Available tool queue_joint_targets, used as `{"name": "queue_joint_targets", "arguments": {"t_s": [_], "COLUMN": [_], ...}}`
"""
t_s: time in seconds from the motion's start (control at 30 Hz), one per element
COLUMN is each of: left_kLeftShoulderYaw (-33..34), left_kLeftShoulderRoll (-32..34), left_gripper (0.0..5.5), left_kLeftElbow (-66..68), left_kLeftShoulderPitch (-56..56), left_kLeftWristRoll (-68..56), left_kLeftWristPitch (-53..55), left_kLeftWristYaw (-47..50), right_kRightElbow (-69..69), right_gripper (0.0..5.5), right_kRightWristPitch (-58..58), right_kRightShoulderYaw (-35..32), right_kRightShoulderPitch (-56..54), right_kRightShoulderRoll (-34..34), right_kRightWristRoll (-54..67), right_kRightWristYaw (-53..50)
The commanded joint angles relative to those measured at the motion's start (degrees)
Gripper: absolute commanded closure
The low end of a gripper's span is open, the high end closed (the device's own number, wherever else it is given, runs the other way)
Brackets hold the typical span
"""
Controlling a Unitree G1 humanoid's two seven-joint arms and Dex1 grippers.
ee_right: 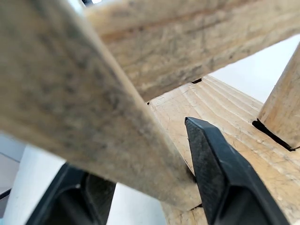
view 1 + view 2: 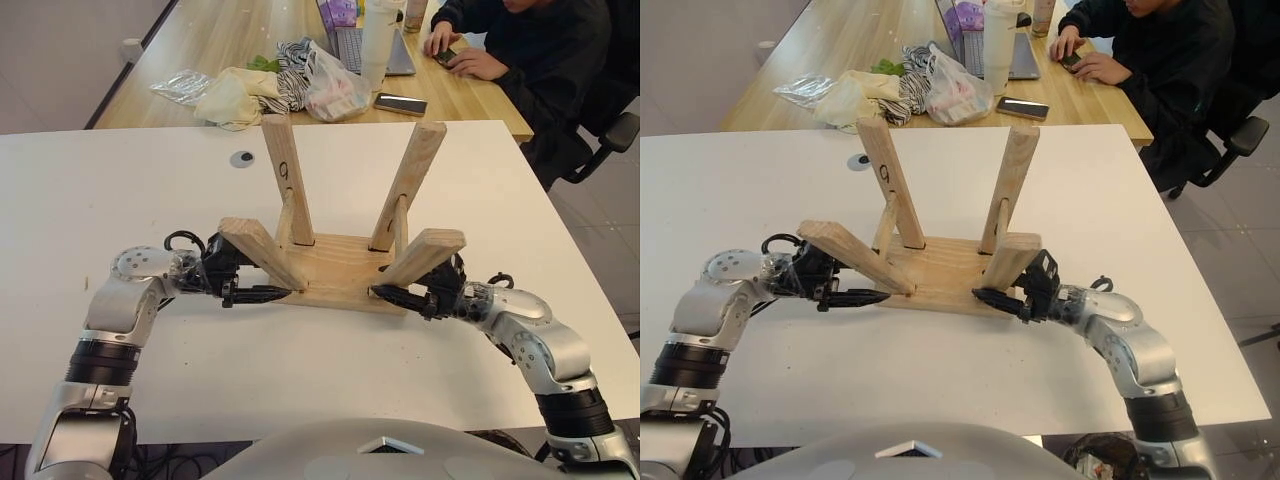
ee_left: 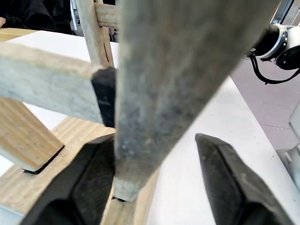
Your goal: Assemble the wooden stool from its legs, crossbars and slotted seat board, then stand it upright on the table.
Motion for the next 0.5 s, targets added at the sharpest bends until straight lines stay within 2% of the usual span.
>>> {"name": "queue_joint_targets", "arguments": {"t_s": [0.03,0.1,0.2,0.27,0.33,0.37,0.4,0.43,0.5], "left_kLeftShoulderYaw": [2.8,5.3,7.9,7.7,6.6,6.6,6.6,6.9,6.9], "left_kLeftShoulderRoll": [2.2,2.6,1.6,0.8,1.0,0.6,0.1,-0.3,0.5], "left_gripper": [3.22,3.51,3.96,4.28,4.38,4.4,4.4,4.04,3.77], "left_kLeftElbow": [-3.0,-4.0,-4.4,-3.9,-2.1,0.3,2.9,5.9,13.5], "left_kLeftShoulderPitch": [0.8,-1.3,-6.4,-9.0,-10.4,-11.4,-12.4,-13.5,-15.6], "left_kLeftWristRoll": [-3.6,-8.9,-17.4,-19.6,-20.3,-20.0,-19.1,-18.1,-15.7], "left_kLeftWristPitch": [5.0,12.1,25.4,31.8,37.3,39.3,40.3,40.6,40.6], "left_kLeftWristYaw": [1.0,2.4,7.4,10.7,12.6,14.3,16.2,17.8,19.1], "right_kRightElbow": [-2.7,-4.0,-2.1,3.1,14.8,21.2,26.3,30.1,34.8], "right_gripper": [3.56,3.68,3.88,4.04,4.06,4.06,3.67,3.54,3.18], "right_kRightWristPitch": [6.7,11.8,22.8,29.5,37.2,39.6,41.0,41.8,43.4], "right_kRightShoulderYaw": [-4.1,-6.6,-10.6,-12.4,-15.5,-17.6,-19.5,-21.3,-24.3], "right_kRightShoulderPitch": [-0.6,-1.0,-6.4,-12.5,-21.5,-25.5,-28.7,-30.9,-33.7], "right_kRightShoulderRoll": [-2.2,-2.5,-0.3,1.7,5.4,6.7,7.5,7.8,7.6], "right_kRightWristRoll": [7.0,11.9,21.6,25.7,26.8,27.4,28.0,28.9,30.3], "right_kRightWristYaw": [1.4,0.6,-6.2,-12.4,-23.1,-27.1,-29.6,-31.2,-33.5]}}
